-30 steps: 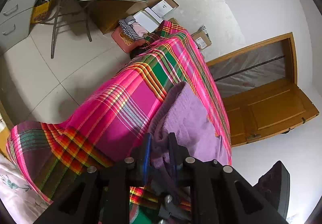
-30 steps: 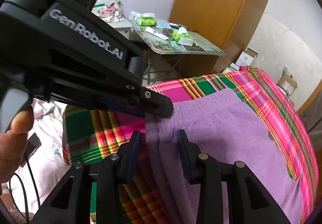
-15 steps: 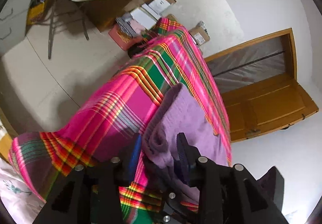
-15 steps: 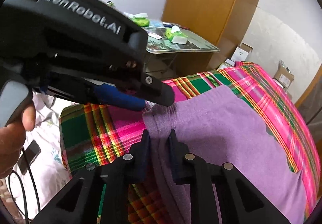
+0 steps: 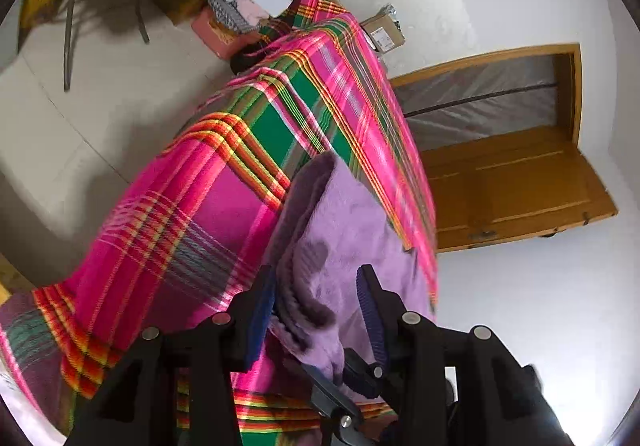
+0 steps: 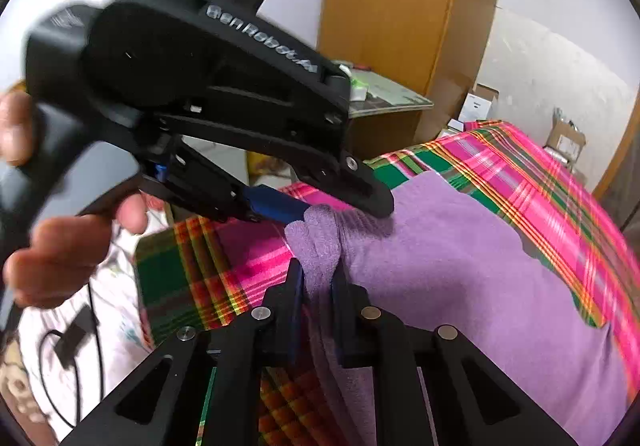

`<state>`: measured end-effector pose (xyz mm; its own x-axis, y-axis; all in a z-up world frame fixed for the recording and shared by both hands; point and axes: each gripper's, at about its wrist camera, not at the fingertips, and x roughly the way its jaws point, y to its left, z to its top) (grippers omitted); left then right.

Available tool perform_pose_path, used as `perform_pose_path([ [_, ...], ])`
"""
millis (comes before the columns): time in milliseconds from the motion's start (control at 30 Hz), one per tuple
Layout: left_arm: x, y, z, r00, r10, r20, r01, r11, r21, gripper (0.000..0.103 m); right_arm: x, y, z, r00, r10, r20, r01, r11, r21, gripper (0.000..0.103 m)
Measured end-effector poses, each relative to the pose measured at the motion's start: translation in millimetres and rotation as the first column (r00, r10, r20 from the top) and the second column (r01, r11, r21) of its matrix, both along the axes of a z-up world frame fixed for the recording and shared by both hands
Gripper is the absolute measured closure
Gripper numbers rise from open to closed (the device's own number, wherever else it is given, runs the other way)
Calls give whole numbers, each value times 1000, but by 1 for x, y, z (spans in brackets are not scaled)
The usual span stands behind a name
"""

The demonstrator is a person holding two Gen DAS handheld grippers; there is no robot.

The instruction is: Fold clothes

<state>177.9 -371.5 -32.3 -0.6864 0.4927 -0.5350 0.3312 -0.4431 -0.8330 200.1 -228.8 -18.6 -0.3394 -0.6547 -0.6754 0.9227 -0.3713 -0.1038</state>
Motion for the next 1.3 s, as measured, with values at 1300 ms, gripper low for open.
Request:
perform_pose_path([
  [1300,-69,-9,-6,997,-74,-1,74,997,22,91,-14,7,10,999,-8,44,13,994,-105,93],
])
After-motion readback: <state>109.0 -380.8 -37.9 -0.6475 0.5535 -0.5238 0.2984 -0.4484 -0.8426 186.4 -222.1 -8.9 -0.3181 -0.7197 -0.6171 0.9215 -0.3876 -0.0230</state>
